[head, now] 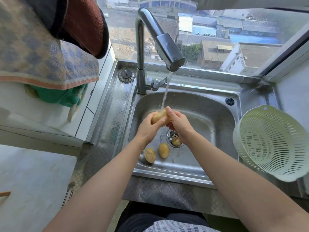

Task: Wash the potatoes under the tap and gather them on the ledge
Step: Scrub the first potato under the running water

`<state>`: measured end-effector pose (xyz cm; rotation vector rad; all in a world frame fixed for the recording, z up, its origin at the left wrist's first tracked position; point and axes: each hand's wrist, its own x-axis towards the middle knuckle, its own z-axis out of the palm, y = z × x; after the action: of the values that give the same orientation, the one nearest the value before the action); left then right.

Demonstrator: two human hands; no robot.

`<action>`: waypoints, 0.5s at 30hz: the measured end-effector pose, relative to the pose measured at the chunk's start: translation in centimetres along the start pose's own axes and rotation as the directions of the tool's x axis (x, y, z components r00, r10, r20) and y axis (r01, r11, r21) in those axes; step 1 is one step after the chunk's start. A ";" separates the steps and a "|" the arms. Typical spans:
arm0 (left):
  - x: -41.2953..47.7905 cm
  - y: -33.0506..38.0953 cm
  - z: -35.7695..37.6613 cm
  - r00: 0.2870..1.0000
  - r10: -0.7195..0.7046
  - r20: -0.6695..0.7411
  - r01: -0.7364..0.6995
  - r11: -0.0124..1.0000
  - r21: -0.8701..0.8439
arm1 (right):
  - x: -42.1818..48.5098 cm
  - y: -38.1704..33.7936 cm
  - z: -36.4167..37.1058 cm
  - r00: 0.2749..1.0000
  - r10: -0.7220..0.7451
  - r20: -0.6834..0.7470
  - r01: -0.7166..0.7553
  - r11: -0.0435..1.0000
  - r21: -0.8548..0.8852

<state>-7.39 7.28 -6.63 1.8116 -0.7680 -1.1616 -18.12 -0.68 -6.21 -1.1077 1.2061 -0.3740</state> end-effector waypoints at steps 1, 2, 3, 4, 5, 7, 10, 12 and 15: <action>-0.1 -0.3 -0.3 1.000 0.024 -0.013 -0.023 1.000 0.017 | -0.1 0.0 0.4 0.999 0.006 0.034 -0.006 1.000 -0.024; -0.3 -0.5 -0.8 0.998 0.036 -0.043 -0.034 0.998 0.046 | -0.3 0.0 0.8 0.997 0.026 0.075 -0.022 0.998 -0.053; -0.5 -0.8 -1.3 0.996 0.031 -0.079 -0.024 0.995 0.093 | -0.4 -0.1 1.4 0.992 0.054 0.111 -0.045 0.996 -0.080; -0.7 -1.2 -1.9 0.992 0.016 -0.125 0.002 0.990 0.142 | -0.3 -0.2 2.1 0.987 0.084 0.138 -0.071 0.992 -0.102; -1.0 -1.8 -2.6 0.982 -0.017 -0.187 0.052 0.982 0.181 | -0.2 -0.3 2.8 0.981 0.114 0.155 -0.097 0.989 -0.115; -1.6 -3.4 -4.3 0.935 -0.117 -0.333 0.197 0.956 0.216 | 0.2 -0.3 4.4 0.971 0.165 0.174 -0.144 0.982 -0.125; -2.6 -5.9 -6.4 0.835 -0.172 -0.523 0.391 0.854 0.344 | 0.4 0.5 5.9 0.953 0.213 0.215 -0.177 0.969 -0.173; -3.3 -6.9 -7.4 0.783 -0.136 -0.607 0.446 0.804 0.395 | 0.6 1.3 6.2 0.944 0.235 0.231 -0.184 0.957 -0.223; -3.8 -7.7 -7.9 0.745 -0.108 -0.658 0.473 0.781 0.407 | 1.1 2.6 6.3 0.940 0.266 0.212 -0.211 0.945 -0.249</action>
<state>-1.14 16.48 -10.02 2.7000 -0.4365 -0.4572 -13.01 2.68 -9.31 -1.1441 1.1659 0.0878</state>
